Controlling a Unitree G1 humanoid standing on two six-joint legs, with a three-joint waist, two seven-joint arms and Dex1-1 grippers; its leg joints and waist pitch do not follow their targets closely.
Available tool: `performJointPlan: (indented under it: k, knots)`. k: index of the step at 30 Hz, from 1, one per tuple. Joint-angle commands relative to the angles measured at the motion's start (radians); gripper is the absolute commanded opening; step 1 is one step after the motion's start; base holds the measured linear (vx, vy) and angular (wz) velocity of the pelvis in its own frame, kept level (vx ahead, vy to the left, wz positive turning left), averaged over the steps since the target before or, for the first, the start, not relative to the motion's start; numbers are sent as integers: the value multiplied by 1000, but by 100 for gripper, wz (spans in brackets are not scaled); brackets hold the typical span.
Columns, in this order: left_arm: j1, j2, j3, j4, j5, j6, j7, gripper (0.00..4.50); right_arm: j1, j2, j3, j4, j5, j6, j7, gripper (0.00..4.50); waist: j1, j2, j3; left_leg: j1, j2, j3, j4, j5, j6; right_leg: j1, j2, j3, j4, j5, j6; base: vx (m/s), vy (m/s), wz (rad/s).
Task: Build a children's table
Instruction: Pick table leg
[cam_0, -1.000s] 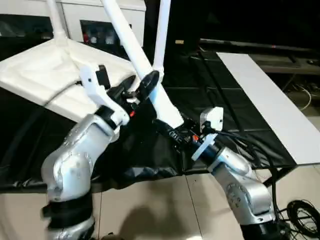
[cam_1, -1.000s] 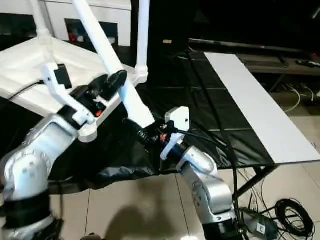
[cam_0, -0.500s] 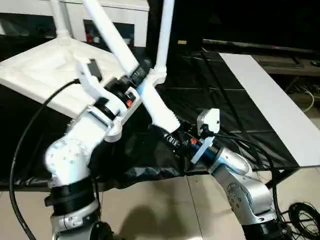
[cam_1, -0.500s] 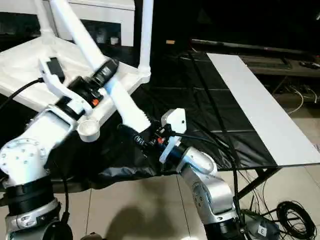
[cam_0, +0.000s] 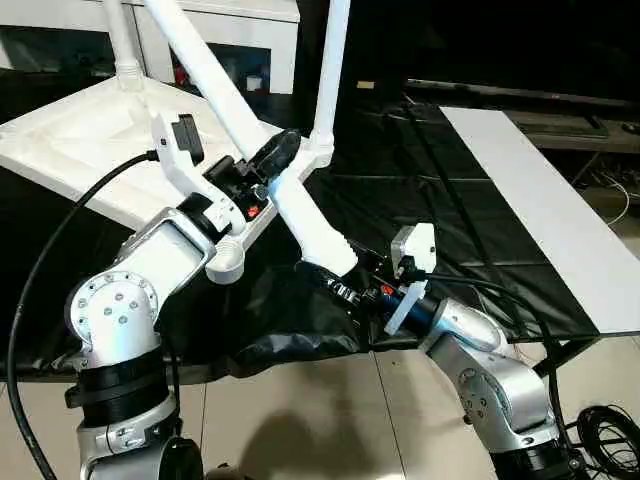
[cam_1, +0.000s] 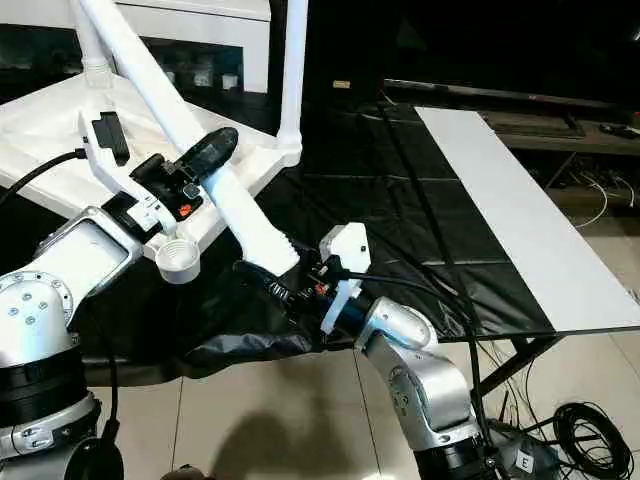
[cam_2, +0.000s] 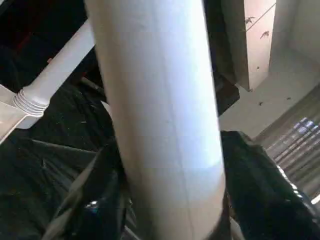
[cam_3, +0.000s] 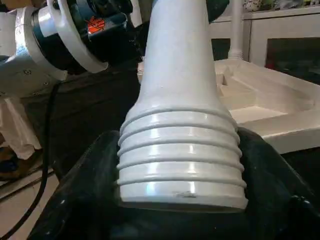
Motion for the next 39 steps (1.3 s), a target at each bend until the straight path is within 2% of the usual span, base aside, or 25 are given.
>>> performJointPlan:
  k: [1,2,4,7,8,12,13,14,15,18,20,21,23,25,27,29,34,35,37,38,39]
  knots:
    - [-26,-5,-18,-15,-24,21,0,252,-5,-10,-9,-20,13,16,1,281,-1,23,-51,10,84,-31,-96,-143,-41,46,-103,67,-72,-142,-152,0,0,0]
    - [-27,-4,-18,-14,-26,19,1,233,-4,-10,-11,-20,22,26,4,281,0,23,-51,10,84,-32,-96,-146,-41,46,-102,67,-73,-146,-152,0,0,0]
    - [-27,3,-23,-15,-24,12,-2,223,-4,-10,-16,-20,36,41,9,335,-1,23,-50,12,85,-32,-97,-151,-42,45,-102,67,-73,-148,-154,0,0,0]
    - [-32,9,-27,-14,-14,2,-3,210,-5,-8,-25,-22,55,55,13,355,-1,23,-49,11,85,-32,-98,-165,-42,45,-102,67,-75,-165,-149,0,0,0]
    - [-35,24,-41,-19,12,-6,-7,197,-8,-7,-38,-27,78,71,14,384,-1,23,-50,10,84,-33,-98,-166,-42,45,-102,68,-76,-173,-145,0,0,0]
    - [-40,55,-71,-25,50,-11,-22,191,-20,-4,-74,-35,136,110,15,397,-2,24,-51,13,85,-33,-98,-153,-40,44,-101,67,-74,-162,-138,0,0,0]
    - [-46,61,-77,-28,55,-14,-22,190,-35,-12,-122,-39,212,163,22,426,-2,24,-50,13,85,-34,-98,-152,-41,44,-101,67,-74,-160,-141,0,0,0]
    - [-52,64,-77,-29,56,-16,-19,190,-55,-19,-178,-39,296,220,23,426,-1,21,-52,15,85,-34,-97,-147,-37,46,-101,66,-72,-149,-146,0,0,0]
    - [-52,64,-77,-29,56,-16,-19,190,-55,-19,-178,-39,296,220,23,435,-1,22,-52,15,85,-35,-96,-143,-33,46,-101,66,-70,-141,-148,0,0,0]
    - [-56,74,-83,-27,64,-19,-20,190,-85,-35,-228,-25,370,269,19,448,1,20,-52,12,83,-31,-94,-128,-36,47,-102,66,-71,-146,-149,0,0,0]
    - [-64,81,-86,-20,62,-20,-22,189,-135,-60,-268,12,409,327,5,450,1,20,-54,12,82,-30,-93,-108,-34,47,-101,65,-70,-137,-149,0,0,0]
    - [-69,84,-89,-17,62,-17,-27,189,-175,-93,-269,44,400,388,2,450,0,22,-55,12,80,-29,-91,-93,-36,47,-99,63,-69,-127,-154,0,0,0]
    - [-70,86,-91,-17,64,-15,-30,189,-187,-110,-262,53,391,415,5,450,0,20,-54,11,79,-28,-90,-91,-41,49,-98,62,-71,-134,-153,0,0,0]
    - [-73,91,-100,-16,65,-11,-38,189,-226,-164,-212,67,345,460,35,450,3,17,-55,11,76,-26,-88,-84,-42,51,-97,63,-72,-140,-147,0,0,0]
    - [-74,95,-112,-17,69,-11,-43,189,-284,-191,-150,82,300,470,66,450,3,18,-55,9,77,-27,-87,-77,-44,50,-98,62,-71,-145,-148,0,0,0]
    - [-76,95,-117,-14,71,-13,-46,189,-318,-187,-119,93,281,473,60,450,3,18,-55,9,79,-26,-87,-80,-47,48,-102,63,-72,-155,-149,0,0,0]
    - [-73,132,-173,-26,93,-11,-115,189,-409,-153,-85,151,267,498,36,450,1,21,-56,13,81,-26,-89,-78,-56,45,-100,61,-67,-138,-166,0,0,0]
    - [-74,139,-182,-25,98,-13,-127,189,-423,-149,-87,163,270,509,41,450,0,16,-56,13,81,-26,-89,-76,-57,46,-99,62,-65,-128,-167,0,0,0]
    - [-75,165,-211,-26,111,-27,-183,189,-449,-158,-78,181,273,516,90,450,4,21,-57,15,82,-24,-89,-73,-60,46,-99,62,-62,-112,-169,0,0,0]
    - [-75,180,-226,-27,121,-36,-209,189,-457,-163,-74,188,273,517,108,450,5,15,-56,15,82,-24,-90,-68,-58,46,-99,62,-64,-108,-166,0,0,0]
    - [-73,210,-251,-24,138,-56,-266,189,-475,-183,-55,207,260,516,150,450,5,18,-57,14,82,-24,-89,-54,-59,47,-99,62,-59,-83,-167,0,0,0]
